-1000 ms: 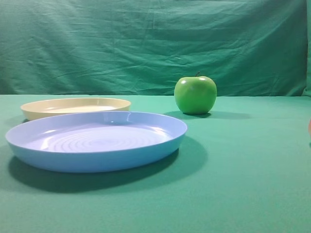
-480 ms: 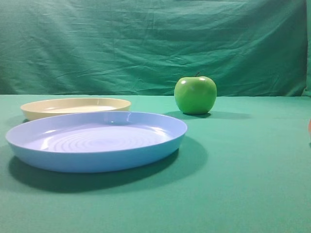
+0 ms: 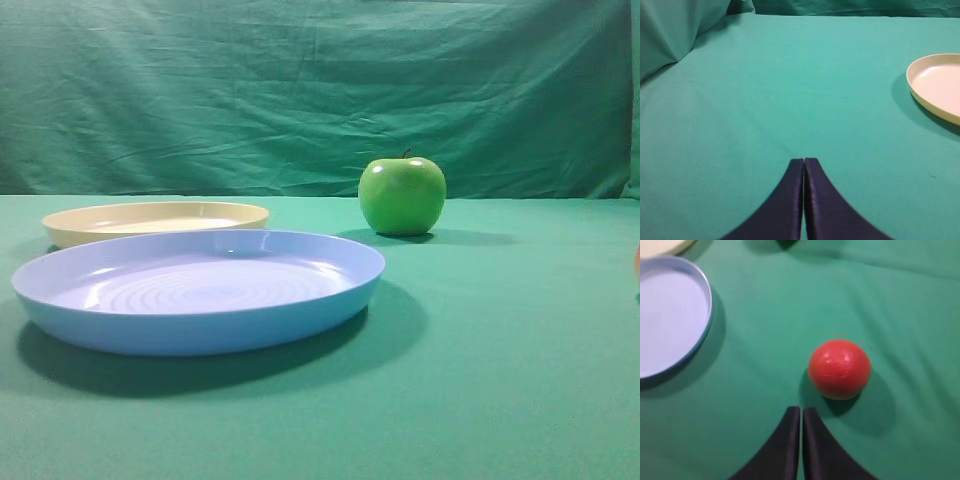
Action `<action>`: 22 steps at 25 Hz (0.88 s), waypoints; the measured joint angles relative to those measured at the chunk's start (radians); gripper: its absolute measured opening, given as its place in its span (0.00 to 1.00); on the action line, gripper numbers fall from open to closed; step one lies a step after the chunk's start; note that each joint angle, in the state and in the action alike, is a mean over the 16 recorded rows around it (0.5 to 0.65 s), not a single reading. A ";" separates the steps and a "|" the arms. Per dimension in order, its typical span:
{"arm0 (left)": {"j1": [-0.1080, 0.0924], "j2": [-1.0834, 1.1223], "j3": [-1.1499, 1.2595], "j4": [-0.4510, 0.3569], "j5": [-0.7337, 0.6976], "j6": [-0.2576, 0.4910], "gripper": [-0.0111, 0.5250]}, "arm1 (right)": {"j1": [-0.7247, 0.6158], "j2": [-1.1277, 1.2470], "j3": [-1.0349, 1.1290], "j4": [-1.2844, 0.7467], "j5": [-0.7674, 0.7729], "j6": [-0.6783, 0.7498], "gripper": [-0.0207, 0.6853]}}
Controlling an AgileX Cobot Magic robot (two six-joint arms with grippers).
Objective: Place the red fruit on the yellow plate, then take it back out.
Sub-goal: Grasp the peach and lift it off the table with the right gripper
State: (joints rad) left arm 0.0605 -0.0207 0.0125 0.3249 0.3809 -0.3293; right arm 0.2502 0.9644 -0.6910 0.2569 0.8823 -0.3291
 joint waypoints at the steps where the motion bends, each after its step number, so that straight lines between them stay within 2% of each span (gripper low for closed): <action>1: 0.000 0.000 0.000 0.000 0.000 0.000 0.02 | 0.014 0.034 -0.014 -0.013 0.003 0.001 0.07; 5: 0.000 0.000 0.000 0.000 0.000 0.000 0.02 | 0.059 0.154 -0.056 -0.059 -0.001 0.009 0.21; 16: 0.000 0.000 0.000 0.000 0.000 0.000 0.02 | 0.084 0.362 -0.093 -0.169 -0.077 0.089 0.81; 19: 0.000 0.000 0.000 0.000 0.000 0.000 0.02 | 0.084 0.412 -0.094 -0.203 -0.107 0.126 0.91; 22: 0.000 0.000 0.000 0.000 0.000 0.000 0.02 | 0.084 0.464 -0.095 -0.235 -0.139 0.164 0.94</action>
State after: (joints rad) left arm 0.0605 -0.0207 0.0125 0.3249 0.3809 -0.3293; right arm 0.3345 1.4288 -0.7862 0.0221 0.7430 -0.1656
